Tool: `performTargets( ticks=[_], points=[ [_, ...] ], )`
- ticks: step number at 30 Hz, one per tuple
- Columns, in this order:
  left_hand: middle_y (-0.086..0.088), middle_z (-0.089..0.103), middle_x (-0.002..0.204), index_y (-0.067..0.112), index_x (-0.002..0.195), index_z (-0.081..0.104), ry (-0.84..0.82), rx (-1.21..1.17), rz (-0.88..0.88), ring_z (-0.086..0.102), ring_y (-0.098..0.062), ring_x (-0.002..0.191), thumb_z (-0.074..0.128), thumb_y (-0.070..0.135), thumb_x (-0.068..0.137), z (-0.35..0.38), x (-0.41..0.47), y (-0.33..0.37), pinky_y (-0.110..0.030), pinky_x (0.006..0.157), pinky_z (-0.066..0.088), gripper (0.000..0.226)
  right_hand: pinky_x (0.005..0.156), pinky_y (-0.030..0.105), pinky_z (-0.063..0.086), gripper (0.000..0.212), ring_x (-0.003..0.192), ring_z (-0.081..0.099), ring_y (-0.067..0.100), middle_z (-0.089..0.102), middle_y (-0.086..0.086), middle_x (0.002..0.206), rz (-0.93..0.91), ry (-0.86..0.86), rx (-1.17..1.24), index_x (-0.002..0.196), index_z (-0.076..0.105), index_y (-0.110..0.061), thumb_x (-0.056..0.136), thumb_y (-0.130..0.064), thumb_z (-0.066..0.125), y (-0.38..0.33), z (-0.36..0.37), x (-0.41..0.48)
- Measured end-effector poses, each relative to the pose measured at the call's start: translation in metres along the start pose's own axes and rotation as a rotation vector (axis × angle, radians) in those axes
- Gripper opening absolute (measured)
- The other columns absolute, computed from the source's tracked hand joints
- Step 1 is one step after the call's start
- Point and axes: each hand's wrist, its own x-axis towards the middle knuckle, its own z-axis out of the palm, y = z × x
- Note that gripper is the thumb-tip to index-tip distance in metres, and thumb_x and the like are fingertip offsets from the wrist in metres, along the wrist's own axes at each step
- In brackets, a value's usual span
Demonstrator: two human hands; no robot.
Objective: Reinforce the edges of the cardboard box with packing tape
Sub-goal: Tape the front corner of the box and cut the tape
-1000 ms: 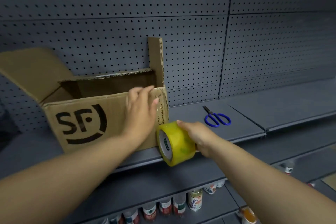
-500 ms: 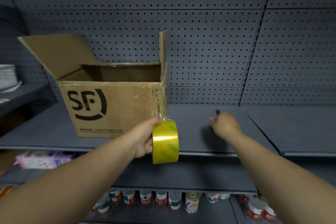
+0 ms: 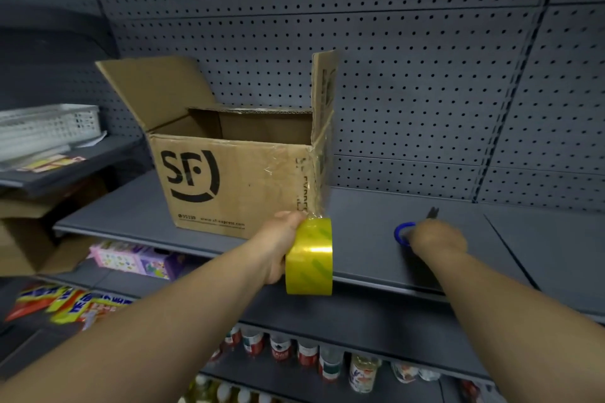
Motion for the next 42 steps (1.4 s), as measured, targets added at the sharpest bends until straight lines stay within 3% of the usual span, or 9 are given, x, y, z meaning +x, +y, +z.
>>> performTargets(
  ticks=[4, 7, 10, 15, 18, 24, 31, 38, 42],
  points=[
    [-0.012, 0.058, 0.09, 0.012, 0.119, 0.049, -0.001, -0.006, 0.027, 0.06, -0.024, 0.07, 0.049, 0.027, 0.093, -0.001, -0.001, -0.001, -0.034, 0.061, 0.052, 0.03, 0.052, 0.025, 0.04, 0.035, 0.071, 0.055, 0.021, 0.055, 0.007, 0.078, -0.163, -0.006, -0.081, 0.112, 0.06, -0.005, 0.087, -0.029, 0.052, -0.004, -0.006, -0.003],
    [-0.01, 0.056, 0.086, 0.012, 0.114, 0.05, -0.002, 0.007, 0.035, 0.058, -0.022, 0.068, 0.048, 0.025, 0.094, -0.003, -0.002, -0.002, -0.032, 0.06, 0.051, 0.024, 0.062, 0.025, 0.043, 0.028, 0.073, 0.053, 0.024, 0.053, 0.009, 0.083, -0.323, 0.004, -0.102, 0.099, 0.061, -0.006, 0.088, -0.029, 0.049, -0.008, -0.008, -0.015],
    [-0.01, 0.057, 0.084, 0.014, 0.108, 0.051, -0.001, 0.033, 0.033, 0.058, -0.022, 0.069, 0.047, 0.025, 0.094, -0.004, -0.004, -0.001, -0.031, 0.059, 0.051, 0.018, 0.053, 0.024, 0.036, 0.018, 0.065, 0.051, 0.023, 0.054, 0.009, 0.073, -0.506, -0.084, 0.179, 0.068, 0.054, -0.01, 0.086, -0.014, 0.05, -0.011, -0.022, -0.031],
    [-0.01, 0.057, 0.082, 0.013, 0.108, 0.053, 0.016, 0.046, 0.041, 0.058, -0.024, 0.066, 0.048, 0.025, 0.093, -0.003, -0.002, -0.001, -0.034, 0.061, 0.051, 0.019, 0.07, 0.024, 0.035, 0.041, 0.071, 0.045, 0.011, 0.051, -0.005, 0.076, -0.823, -0.344, 0.146, 0.084, 0.051, -0.018, 0.079, -0.058, 0.055, 0.003, -0.056, -0.064],
    [-0.009, 0.056, 0.075, 0.014, 0.091, 0.055, 0.012, 0.06, 0.046, 0.056, -0.023, 0.062, 0.046, 0.024, 0.094, -0.002, -0.003, 0.0, -0.033, 0.061, 0.05, 0.013, 0.064, 0.023, 0.034, 0.064, 0.066, 0.038, 0.013, 0.044, -0.001, 0.074, -0.856, -0.439, -0.02, 0.093, 0.052, -0.015, 0.066, -0.072, 0.04, 0.001, -0.07, -0.079],
    [-0.008, 0.054, 0.069, 0.015, 0.08, 0.054, 0.021, 0.055, 0.063, 0.054, -0.023, 0.058, 0.046, 0.021, 0.094, -0.001, -0.002, -0.001, -0.031, 0.059, 0.048, 0.018, 0.058, 0.021, 0.035, 0.055, 0.055, 0.036, 0.013, 0.04, -0.001, 0.064, -0.809, -0.417, -0.381, 0.09, 0.053, -0.016, 0.086, -0.066, 0.028, -0.012, -0.082, -0.085],
    [-0.009, 0.056, 0.073, 0.014, 0.093, 0.055, 0.039, 0.066, 0.056, 0.056, -0.024, 0.062, 0.047, 0.025, 0.093, -0.002, 0.002, 0.0, -0.035, 0.063, 0.051, 0.013, 0.057, 0.023, 0.033, 0.057, 0.053, 0.034, 0.014, 0.039, 0.0, 0.064, -0.827, -0.424, -0.387, 0.086, 0.054, -0.015, 0.084, -0.067, 0.031, -0.033, -0.083, -0.085],
    [-0.009, 0.056, 0.068, 0.014, 0.079, 0.058, 0.057, 0.052, 0.05, 0.056, -0.024, 0.059, 0.048, 0.022, 0.092, -0.002, 0.006, 0.0, -0.034, 0.061, 0.05, 0.018, 0.055, 0.022, 0.037, 0.057, 0.05, 0.04, 0.014, 0.046, 0.001, 0.059, -0.91, -0.31, -0.357, 0.075, 0.052, -0.014, 0.082, -0.068, 0.036, -0.044, -0.075, -0.081],
    [-0.008, 0.056, 0.068, 0.013, 0.082, 0.059, 0.044, 0.059, 0.046, 0.056, -0.021, 0.056, 0.049, 0.021, 0.092, -0.003, 0.008, 0.002, -0.029, 0.054, 0.049, 0.016, 0.056, 0.02, 0.037, 0.055, 0.056, 0.044, 0.011, 0.05, -0.001, 0.066, -0.918, -0.26, -0.392, 0.077, 0.053, -0.015, 0.082, -0.068, 0.038, -0.047, -0.073, -0.082]
  ],
)
